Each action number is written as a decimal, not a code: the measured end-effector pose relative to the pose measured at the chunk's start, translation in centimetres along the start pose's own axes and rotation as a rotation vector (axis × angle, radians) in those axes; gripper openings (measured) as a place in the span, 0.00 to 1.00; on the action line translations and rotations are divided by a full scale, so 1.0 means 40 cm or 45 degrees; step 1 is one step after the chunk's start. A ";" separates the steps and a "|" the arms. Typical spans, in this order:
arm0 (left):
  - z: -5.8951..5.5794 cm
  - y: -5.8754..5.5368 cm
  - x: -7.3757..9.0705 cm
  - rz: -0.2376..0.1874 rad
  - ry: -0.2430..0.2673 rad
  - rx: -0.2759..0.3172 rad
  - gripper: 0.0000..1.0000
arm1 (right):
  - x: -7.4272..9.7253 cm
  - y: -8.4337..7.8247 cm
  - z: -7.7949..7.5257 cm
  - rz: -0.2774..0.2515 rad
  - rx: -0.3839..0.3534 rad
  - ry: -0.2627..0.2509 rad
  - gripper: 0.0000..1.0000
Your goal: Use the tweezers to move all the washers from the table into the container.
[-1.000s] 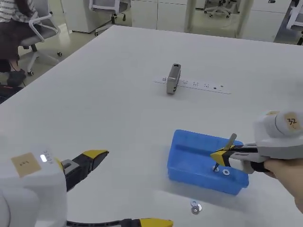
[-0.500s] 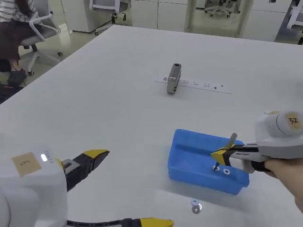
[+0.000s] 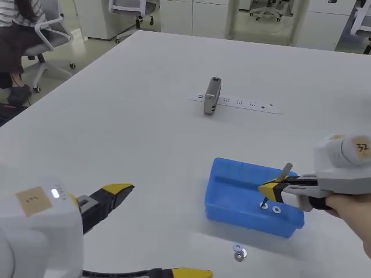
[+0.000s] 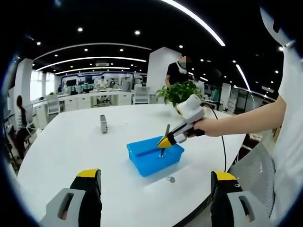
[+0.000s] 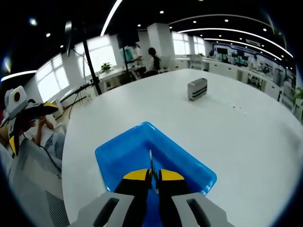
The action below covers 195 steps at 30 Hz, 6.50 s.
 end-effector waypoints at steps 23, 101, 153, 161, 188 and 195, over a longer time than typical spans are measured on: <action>-0.011 0.001 -0.010 0.007 -0.031 -0.010 0.98 | 0.066 0.037 0.055 -0.094 0.027 0.034 0.04; -0.015 -0.014 -0.009 0.040 -0.044 -0.004 0.97 | 0.011 -0.074 0.209 0.117 0.041 0.302 0.04; -0.024 -0.009 -0.017 0.029 -0.071 -0.007 0.96 | -0.014 -0.092 0.251 -0.048 0.124 0.134 0.03; -0.019 -0.016 -0.009 0.038 -0.057 0.004 0.96 | -0.002 -0.089 0.236 -0.062 -0.030 0.205 0.03; -0.020 -0.013 -0.014 0.033 -0.064 0.005 0.96 | 0.058 -0.033 0.200 -0.105 -0.369 0.411 0.04; -0.019 -0.013 -0.011 0.029 -0.059 0.005 0.96 | 0.074 -0.010 0.190 -0.122 -0.387 0.419 0.04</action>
Point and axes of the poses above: the centre of the closed fingertips' face, and the gripper's own axes: x roughly backward along the fingers, z roughly to its left, y roughly out of its top, the point moved 9 cm from there along x, roughly backward along the fingers
